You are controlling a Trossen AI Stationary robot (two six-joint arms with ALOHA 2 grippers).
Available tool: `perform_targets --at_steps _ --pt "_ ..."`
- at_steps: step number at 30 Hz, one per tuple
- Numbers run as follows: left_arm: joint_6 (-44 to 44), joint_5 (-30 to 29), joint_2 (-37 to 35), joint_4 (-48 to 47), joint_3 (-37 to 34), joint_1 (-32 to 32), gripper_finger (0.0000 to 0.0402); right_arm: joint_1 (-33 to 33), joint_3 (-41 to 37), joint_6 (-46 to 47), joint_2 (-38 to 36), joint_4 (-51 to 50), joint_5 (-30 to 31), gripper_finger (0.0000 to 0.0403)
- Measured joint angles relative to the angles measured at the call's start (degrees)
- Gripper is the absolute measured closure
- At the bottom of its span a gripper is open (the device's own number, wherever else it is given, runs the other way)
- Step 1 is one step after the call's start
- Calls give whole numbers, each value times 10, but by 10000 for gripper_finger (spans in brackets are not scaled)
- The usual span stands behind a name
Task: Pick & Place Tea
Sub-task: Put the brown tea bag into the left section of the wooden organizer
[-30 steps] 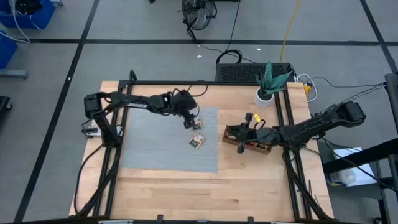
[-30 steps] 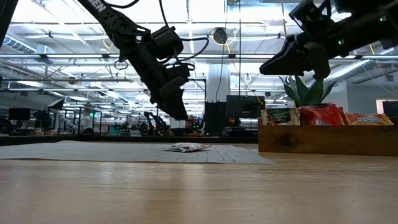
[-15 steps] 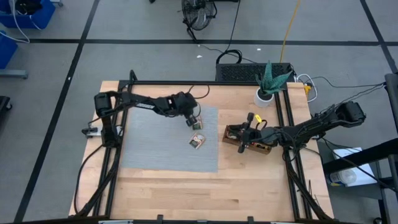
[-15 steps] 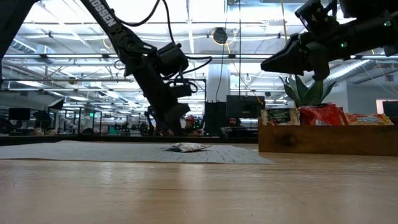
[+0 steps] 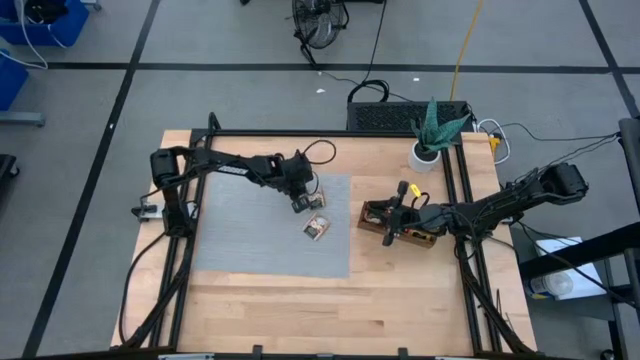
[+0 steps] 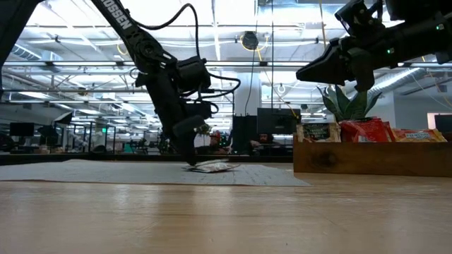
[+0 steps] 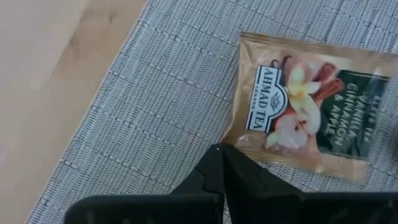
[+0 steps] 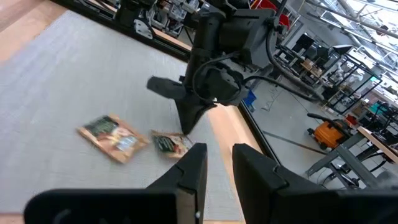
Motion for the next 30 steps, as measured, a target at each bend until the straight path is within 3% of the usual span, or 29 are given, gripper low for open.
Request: perform_targets --at_steps 4,7,9,16,18,23,25,30 --pt "0 86 -2 -36 1 -10 387 0 0 0 0 0 0 339" --pt "57 158 -4 -38 -1 -27 383 0 0 0 0 0 0 339" --pt "80 153 -13 -33 -3 -36 390 0 0 0 0 0 0 339" --pt "82 -12 -70 14 -3 -47 385 0 0 0 0 -1 0 339" --pt "90 -4 -84 12 -3 -50 383 0 0 0 0 -2 0 339" --pt "47 137 -99 14 -3 -70 397 0 0 0 0 -3 0 339" --pt "18 163 -99 18 -3 -86 393 0 0 0 0 -4 0 339" --pt "-47 90 -99 16 0 -158 319 0 0 -9 0 -7 0 339"
